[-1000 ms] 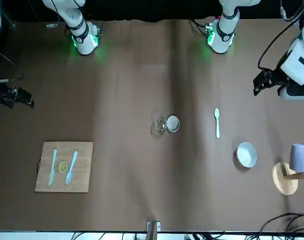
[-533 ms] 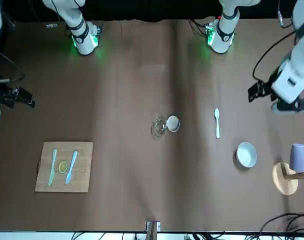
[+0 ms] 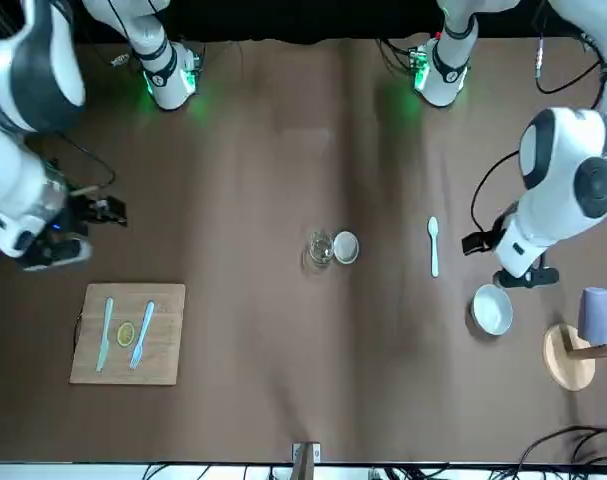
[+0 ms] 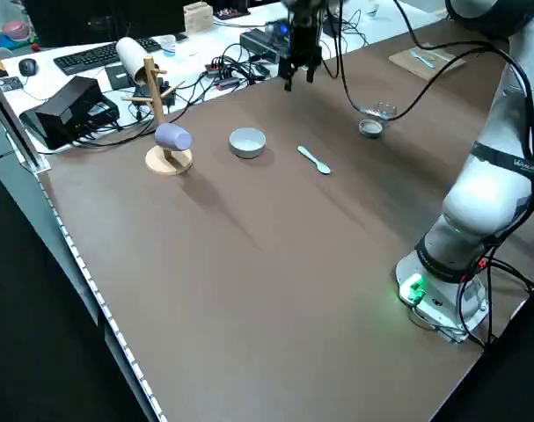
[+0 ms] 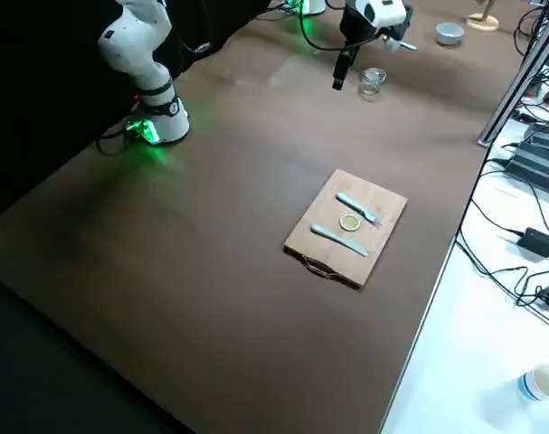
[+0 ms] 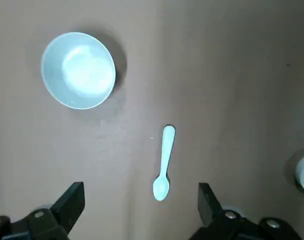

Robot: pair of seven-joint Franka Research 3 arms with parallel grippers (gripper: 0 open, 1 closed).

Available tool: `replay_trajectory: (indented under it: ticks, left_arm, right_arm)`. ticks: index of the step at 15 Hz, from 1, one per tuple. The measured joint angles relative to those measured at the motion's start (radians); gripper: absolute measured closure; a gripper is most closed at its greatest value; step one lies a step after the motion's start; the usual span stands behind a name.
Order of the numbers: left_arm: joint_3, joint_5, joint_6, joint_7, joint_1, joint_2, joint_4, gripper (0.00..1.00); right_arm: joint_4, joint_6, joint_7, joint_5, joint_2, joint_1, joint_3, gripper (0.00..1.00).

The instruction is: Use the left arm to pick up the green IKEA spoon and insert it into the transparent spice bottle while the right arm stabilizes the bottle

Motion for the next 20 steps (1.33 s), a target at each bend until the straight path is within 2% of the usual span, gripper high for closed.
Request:
replay_trajectory:
  ticks: [3,4,6,10,13,15,20]
  left_arm:
    - [0.001,0.000,0.189,0.000,0.000,0.000,-0.155,0.00]
    - [0.001,0.000,0.338,0.000,0.007,0.003,-0.260,0.00]
    - [0.002,0.000,0.434,0.000,0.021,0.021,-0.326,0.00]
    - [-0.001,0.000,0.566,0.000,0.021,0.121,-0.350,0.00]
    - [-0.002,0.000,0.648,0.000,0.012,0.192,-0.345,0.00]
    - [-0.005,0.000,0.664,0.000,0.007,0.224,-0.332,0.01]
    - [-0.006,0.000,0.668,-0.014,-0.031,0.258,-0.310,0.05]
  right_arm:
    - [0.000,-0.009,-0.058,0.000,0.037,0.051,0.001,0.00]
    - [0.000,-0.028,-0.150,0.001,0.042,0.064,0.001,0.00]
    - [0.000,-0.039,-0.258,0.009,0.045,0.063,-0.001,0.00]
    - [-0.001,-0.041,-0.500,0.066,0.064,0.059,-0.005,0.00]
    - [-0.002,-0.039,-0.562,0.141,0.101,0.067,-0.002,0.00]
    - [-0.002,-0.036,-0.621,0.202,0.132,0.071,-0.001,0.00]
    - [-0.002,-0.033,-0.977,0.383,0.203,0.096,0.002,0.00]
